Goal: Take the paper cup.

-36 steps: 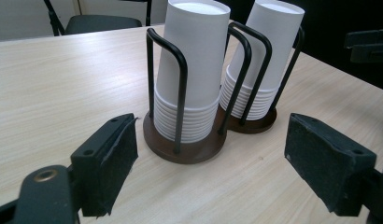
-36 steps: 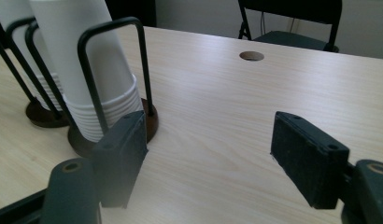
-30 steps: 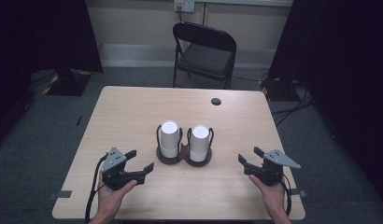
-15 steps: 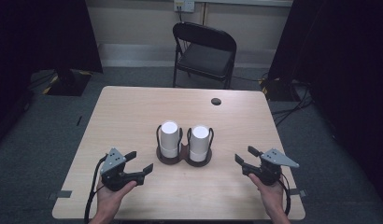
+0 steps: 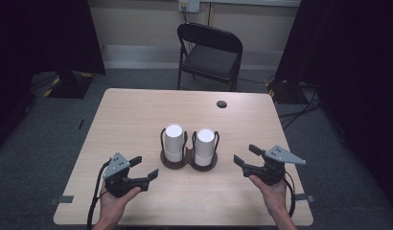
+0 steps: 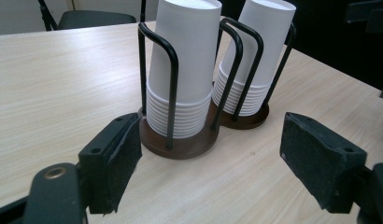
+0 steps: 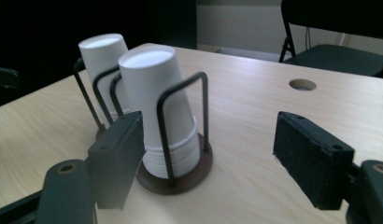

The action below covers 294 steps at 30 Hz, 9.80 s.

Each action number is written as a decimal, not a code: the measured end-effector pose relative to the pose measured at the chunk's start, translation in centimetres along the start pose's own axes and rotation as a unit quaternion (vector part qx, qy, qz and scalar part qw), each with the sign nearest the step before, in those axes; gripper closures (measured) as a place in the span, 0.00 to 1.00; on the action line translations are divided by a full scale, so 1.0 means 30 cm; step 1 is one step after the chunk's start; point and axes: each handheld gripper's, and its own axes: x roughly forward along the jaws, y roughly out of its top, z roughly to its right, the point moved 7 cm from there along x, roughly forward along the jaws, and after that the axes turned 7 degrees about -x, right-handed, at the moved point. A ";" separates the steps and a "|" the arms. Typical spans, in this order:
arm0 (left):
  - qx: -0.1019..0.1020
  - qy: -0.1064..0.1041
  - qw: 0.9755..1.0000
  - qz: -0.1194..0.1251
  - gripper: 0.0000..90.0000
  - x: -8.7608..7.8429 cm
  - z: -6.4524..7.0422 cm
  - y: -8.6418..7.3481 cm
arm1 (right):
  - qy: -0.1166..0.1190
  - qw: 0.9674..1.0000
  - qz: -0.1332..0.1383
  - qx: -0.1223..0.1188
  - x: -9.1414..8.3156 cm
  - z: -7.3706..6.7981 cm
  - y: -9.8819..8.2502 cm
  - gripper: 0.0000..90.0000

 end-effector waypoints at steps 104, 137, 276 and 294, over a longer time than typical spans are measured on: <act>0.002 -0.022 1.000 -0.010 0.25 0.008 0.016 -0.010 | 0.083 0.993 -0.036 -0.082 0.391 -0.122 0.117 0.37; 0.000 -0.041 0.999 -0.013 0.30 0.016 0.045 -0.007 | 0.079 0.994 0.021 -0.071 0.319 -0.121 0.223 0.37; 0.156 -0.124 0.980 0.022 0.95 0.091 0.302 0.097 | 0.245 0.966 -0.005 0.084 0.127 -0.343 0.273 0.19; 0.168 -0.096 0.977 -0.090 0.95 0.107 0.241 0.058 | 0.189 0.982 0.000 0.008 0.100 -0.311 0.227 0.15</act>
